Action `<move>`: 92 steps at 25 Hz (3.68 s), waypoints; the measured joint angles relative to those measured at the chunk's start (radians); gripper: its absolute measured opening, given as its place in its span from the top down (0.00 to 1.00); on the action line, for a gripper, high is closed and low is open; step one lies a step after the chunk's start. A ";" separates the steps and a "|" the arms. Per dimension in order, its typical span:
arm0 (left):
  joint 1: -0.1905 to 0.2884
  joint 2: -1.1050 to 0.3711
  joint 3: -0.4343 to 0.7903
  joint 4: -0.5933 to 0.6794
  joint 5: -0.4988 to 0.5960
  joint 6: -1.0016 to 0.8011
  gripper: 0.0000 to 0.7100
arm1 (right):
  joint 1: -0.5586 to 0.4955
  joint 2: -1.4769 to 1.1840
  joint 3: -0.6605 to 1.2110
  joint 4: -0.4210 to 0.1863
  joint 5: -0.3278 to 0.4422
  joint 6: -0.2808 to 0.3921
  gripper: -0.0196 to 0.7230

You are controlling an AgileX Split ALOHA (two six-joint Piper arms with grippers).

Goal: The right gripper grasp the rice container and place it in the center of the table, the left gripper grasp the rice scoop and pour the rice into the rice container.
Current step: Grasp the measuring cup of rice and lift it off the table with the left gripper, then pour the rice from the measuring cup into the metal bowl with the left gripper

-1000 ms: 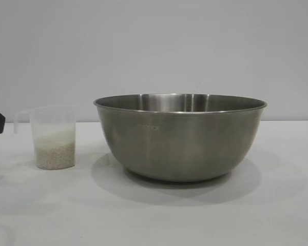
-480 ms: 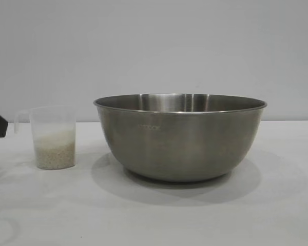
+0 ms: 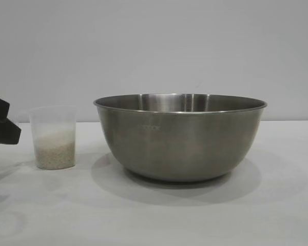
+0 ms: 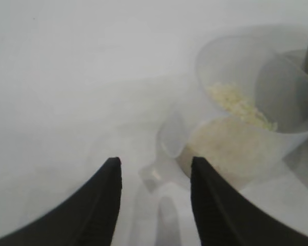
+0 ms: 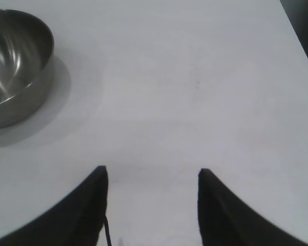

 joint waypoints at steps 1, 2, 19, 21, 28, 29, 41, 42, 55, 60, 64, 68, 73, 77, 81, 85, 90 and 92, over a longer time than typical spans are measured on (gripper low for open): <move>0.000 0.004 -0.004 0.002 0.000 0.000 0.56 | 0.000 0.000 0.000 0.000 0.000 0.000 0.48; 0.000 0.008 -0.009 0.002 -0.001 0.000 0.56 | 0.000 0.000 0.000 0.000 0.000 0.000 0.48; 0.000 0.084 -0.122 0.010 -0.005 0.014 0.56 | 0.000 0.000 0.000 0.000 0.000 0.000 0.48; 0.000 0.095 -0.134 0.008 -0.005 0.020 0.56 | 0.000 0.000 0.000 0.000 0.000 0.000 0.48; 0.000 0.096 -0.187 -0.003 -0.005 0.022 0.56 | 0.000 0.000 0.000 0.000 0.000 0.000 0.48; 0.000 0.096 -0.193 -0.003 -0.005 0.022 0.56 | 0.000 0.000 0.000 0.000 0.000 0.000 0.48; 0.000 0.102 -0.231 0.070 0.002 0.025 1.00 | 0.000 0.000 0.000 0.000 0.000 0.000 0.48; 0.000 0.094 -0.233 0.070 0.008 0.025 1.00 | 0.000 0.000 0.000 0.000 0.000 0.000 0.48; -0.001 -0.102 -0.353 0.252 0.016 0.267 1.00 | 0.000 0.000 0.000 0.000 0.000 0.000 0.48; -0.067 -0.103 -0.467 0.333 0.039 0.448 1.00 | 0.000 0.000 0.000 0.000 0.000 0.000 0.48; -0.145 -0.103 -0.533 0.361 0.123 0.661 1.00 | 0.000 0.000 0.000 0.000 0.000 0.000 0.48; -0.200 -0.103 -0.555 0.384 0.162 0.885 1.00 | 0.000 0.000 0.000 0.000 0.000 0.000 0.48; -0.217 -0.095 -0.560 0.391 0.172 1.059 1.00 | 0.000 0.000 0.000 0.000 0.000 0.000 0.48; -0.217 -0.089 -0.561 0.407 0.172 1.175 1.00 | 0.000 0.000 0.000 0.000 0.000 0.000 0.48; -0.217 -0.085 -0.561 0.423 0.172 1.294 1.00 | 0.000 0.000 0.000 0.000 0.000 0.000 0.48; -0.217 -0.085 -0.561 0.438 0.172 1.369 1.00 | 0.000 0.000 0.000 0.000 0.000 0.000 0.48; -0.223 -0.085 -0.561 0.457 0.169 1.440 1.00 | 0.000 0.000 0.000 0.000 0.000 0.000 0.48; -0.224 -0.085 -0.561 0.470 0.167 1.453 1.00 | 0.000 0.000 0.000 0.000 0.000 0.000 0.48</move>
